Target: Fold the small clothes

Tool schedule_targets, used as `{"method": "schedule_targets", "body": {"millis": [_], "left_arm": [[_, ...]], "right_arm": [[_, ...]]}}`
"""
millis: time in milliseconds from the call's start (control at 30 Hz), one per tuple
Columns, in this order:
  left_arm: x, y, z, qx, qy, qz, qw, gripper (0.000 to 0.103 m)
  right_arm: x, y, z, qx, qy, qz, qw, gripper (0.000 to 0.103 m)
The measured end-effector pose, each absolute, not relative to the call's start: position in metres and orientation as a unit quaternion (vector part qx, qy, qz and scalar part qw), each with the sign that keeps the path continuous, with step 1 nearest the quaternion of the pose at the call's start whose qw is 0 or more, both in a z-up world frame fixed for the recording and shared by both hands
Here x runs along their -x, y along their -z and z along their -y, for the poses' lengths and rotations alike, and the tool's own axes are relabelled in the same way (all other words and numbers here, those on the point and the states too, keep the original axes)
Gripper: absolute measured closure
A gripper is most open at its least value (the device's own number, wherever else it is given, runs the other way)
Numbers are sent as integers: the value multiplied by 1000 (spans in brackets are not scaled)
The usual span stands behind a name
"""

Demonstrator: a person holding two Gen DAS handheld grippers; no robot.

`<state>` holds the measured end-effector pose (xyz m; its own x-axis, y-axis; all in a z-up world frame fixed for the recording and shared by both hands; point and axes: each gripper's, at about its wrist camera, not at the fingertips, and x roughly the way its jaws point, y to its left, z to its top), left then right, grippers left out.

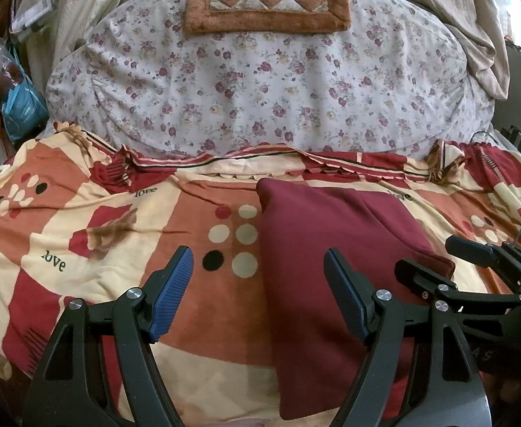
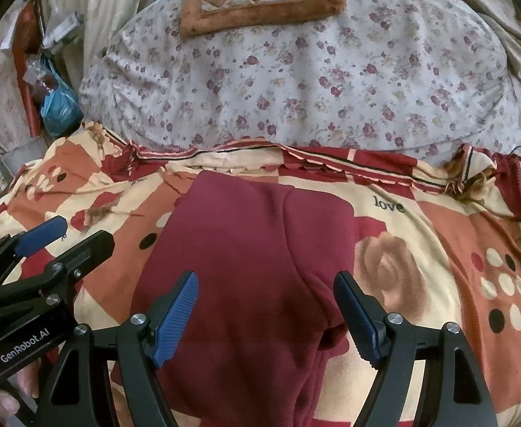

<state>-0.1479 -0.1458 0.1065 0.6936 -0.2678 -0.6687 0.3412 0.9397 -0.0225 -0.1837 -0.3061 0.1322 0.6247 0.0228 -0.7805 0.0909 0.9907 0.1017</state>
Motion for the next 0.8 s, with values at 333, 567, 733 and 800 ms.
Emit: {"method": "schedule_targets", "body": {"millis": [333, 567, 733, 800], "left_arm": [[140, -98, 137, -47, 168, -368, 913, 27], [134, -93, 137, -46, 171, -381, 908, 27], [130, -90, 137, -47, 171, -386, 905, 27], [129, -91, 137, -46, 172, -387, 905, 27]], "right_arm": [[181, -129, 308, -66, 22, -437, 897, 27], [177, -123, 314, -65, 25, -446, 892, 27], [175, -120, 315, -65, 26, -450, 890, 27], [174, -119, 315, -66, 27, -451, 890, 27]]}}
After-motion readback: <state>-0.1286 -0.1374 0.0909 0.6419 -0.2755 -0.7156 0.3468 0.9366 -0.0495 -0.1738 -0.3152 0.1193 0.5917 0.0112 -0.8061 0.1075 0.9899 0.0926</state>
